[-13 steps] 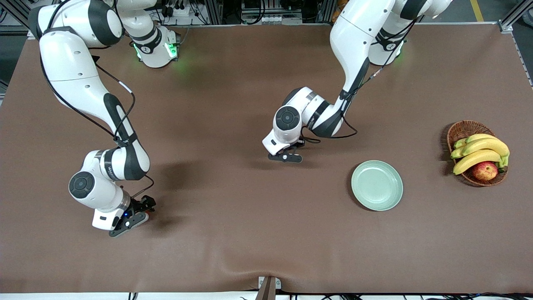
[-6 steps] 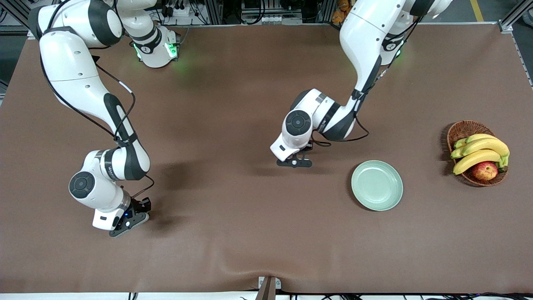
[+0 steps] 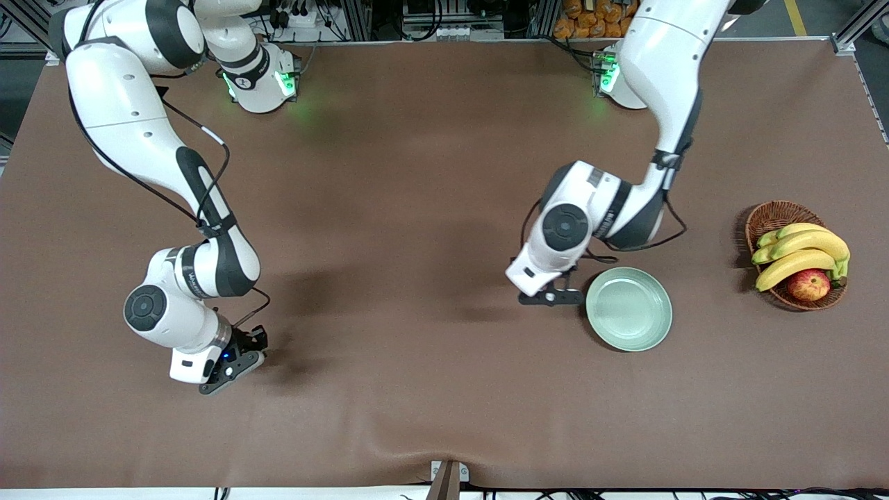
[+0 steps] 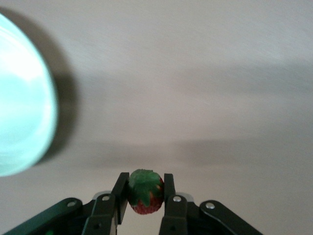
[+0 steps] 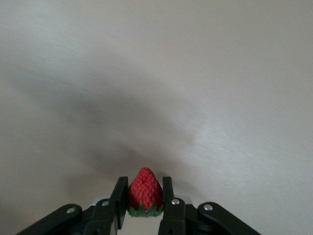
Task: Collect all strawberries into plate
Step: 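Release the strawberry onto the plate while the right gripper grasps another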
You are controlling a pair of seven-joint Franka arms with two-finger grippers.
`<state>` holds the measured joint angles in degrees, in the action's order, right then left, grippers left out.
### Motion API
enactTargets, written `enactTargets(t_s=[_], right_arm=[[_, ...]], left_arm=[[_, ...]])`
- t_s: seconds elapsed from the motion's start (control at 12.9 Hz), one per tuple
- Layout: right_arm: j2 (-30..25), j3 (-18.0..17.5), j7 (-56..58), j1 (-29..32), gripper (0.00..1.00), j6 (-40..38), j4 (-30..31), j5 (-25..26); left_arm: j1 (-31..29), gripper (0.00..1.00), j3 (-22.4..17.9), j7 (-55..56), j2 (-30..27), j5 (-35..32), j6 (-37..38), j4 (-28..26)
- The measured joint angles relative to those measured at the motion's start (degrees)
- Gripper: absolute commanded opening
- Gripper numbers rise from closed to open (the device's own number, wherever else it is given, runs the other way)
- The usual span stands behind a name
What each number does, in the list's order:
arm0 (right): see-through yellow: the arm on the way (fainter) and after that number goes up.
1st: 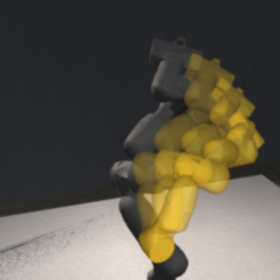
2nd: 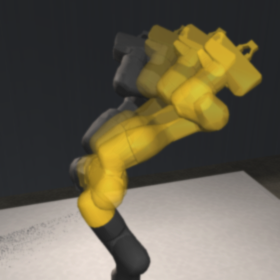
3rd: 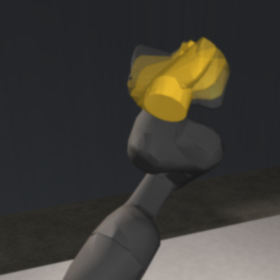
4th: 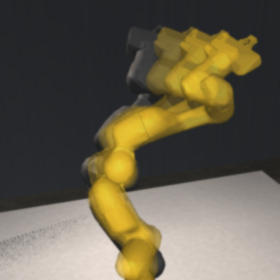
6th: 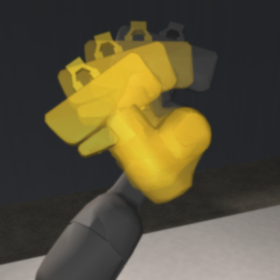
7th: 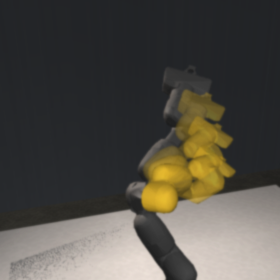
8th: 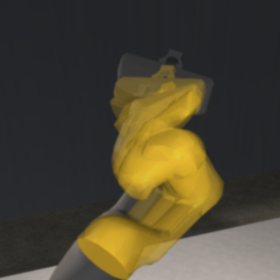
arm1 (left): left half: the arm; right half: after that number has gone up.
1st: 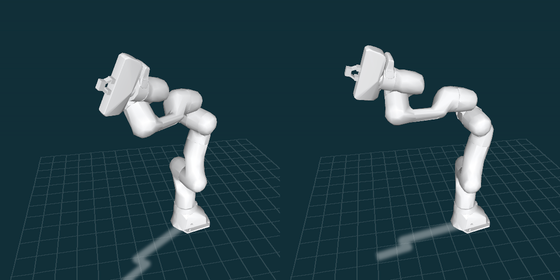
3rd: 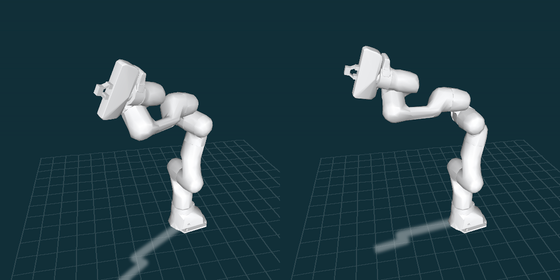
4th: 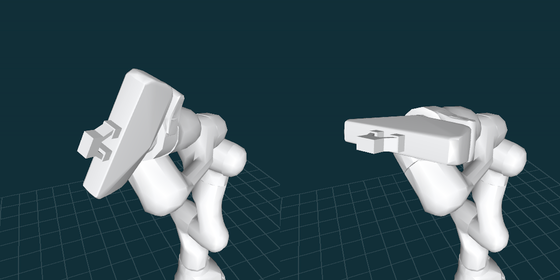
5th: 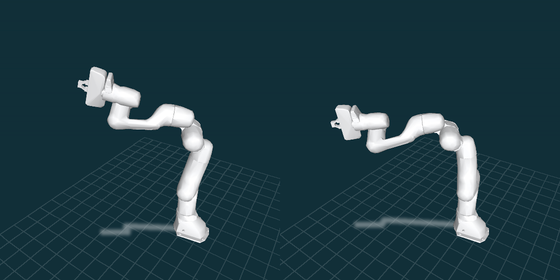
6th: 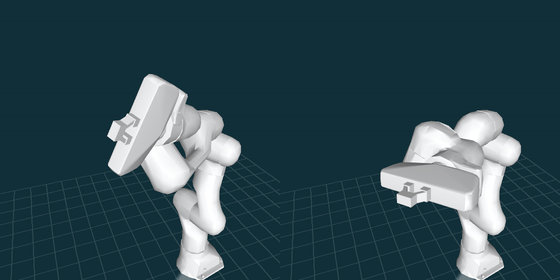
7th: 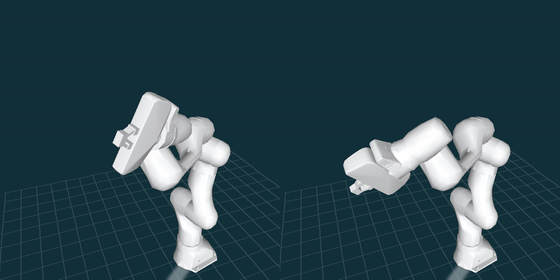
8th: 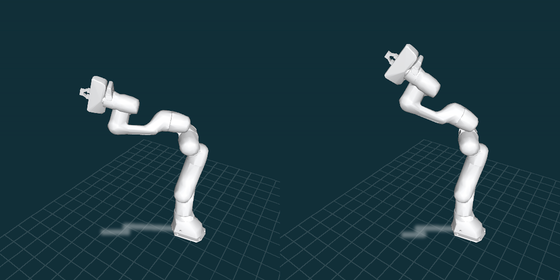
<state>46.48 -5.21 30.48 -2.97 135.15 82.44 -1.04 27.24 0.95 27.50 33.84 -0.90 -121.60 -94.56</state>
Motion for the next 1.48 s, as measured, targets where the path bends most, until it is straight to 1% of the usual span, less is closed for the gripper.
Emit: enactTargets(t_s=[0.16, 0.31, 0.39, 0.54, 0.7, 0.78, 1.01, 1.09, 1.17, 1.32, 1.4, 1.48], right_arm=[[-2.8, -2.5, 0.1, 0.0, 0.01, -4.0, -0.3, -0.2], [-5.4, -6.5, 0.4, 0.0, 0.02, -6.6, -0.4, -0.2], [-6.4, -8.6, 0.9, -0.1, 0.07, -7.2, -0.4, -0.2], [-7.4, -12.1, 4.4, -0.1, 0.08, -7.7, -0.3, -0.3], [-7.3, -14.9, 7.3, -0.1, 0.08, -7.7, -0.1, -0.3], [-7.2, -16.3, 7.9, -0.1, 0.08, -7.7, 0.1, -0.3], [-7.1, -19.4, 10.4, -1.1, 0.08, -7.5, 0.9, -0.3], [-7.1, -19.8, 10.7, -2.3, 0.08, -6.8, 1.1, -0.3], [-7.0, -19.9, 10.8, -4.1, 0.08, -5.0, 1.3, -0.3], [-6.3, -19.9, 10.8, -8.1, 0.08, -0.4, 2.1, -0.3], [-5.7, -19.9, 10.8, -10.1, 0.08, 3.3, 3.0, -0.3], [-4.7, -19.8, 10.7, -11.8, 0.08, 7.4, 4.0, -0.3]], left_arm=[[-4.0, 0.12, -0.1, -4.4, -0.9, 0.0, 0.0, -0.7], [-8.5, 0.13, -0.2, -9.8, -1.4, -0.1, 0.0, -0.8], [-10.9, 0.13, -0.2, -13.0, -1.5, -0.1, 0.0, -0.8], [-14.5, 0.13, -0.1, -17.4, -1.4, -0.1, 0.0, -1.0], [-15.1, 0.13, -0.1, -18.2, -1.2, -0.1, -0.5, -1.4], [-15.0, 0.15, 0.1, -18.2, -0.9, -0.4, -1.4, -1.6], [-15.7, 0.23, 0.1, -18.1, 1.3, -5.5, -4.6, -1.9], [-16.5, 0.34, 0.1, -18.1, 2.0, -6.2, -5.1, -1.9], [-17.3, 0.48, 0.1, -18.2, 2.4, -6.3, -5.3, -1.9], [-17.6, 0.82, 0.3, -18.2, 2.8, -6.3, -5.4, -1.9], [-17.5, 0.94, 0.4, -18.2, 2.9, -6.3, -5.4, -1.9], [-17.5, 1.00, 0.5, -18.1, 2.9, -6.3, -5.4, -1.9]])
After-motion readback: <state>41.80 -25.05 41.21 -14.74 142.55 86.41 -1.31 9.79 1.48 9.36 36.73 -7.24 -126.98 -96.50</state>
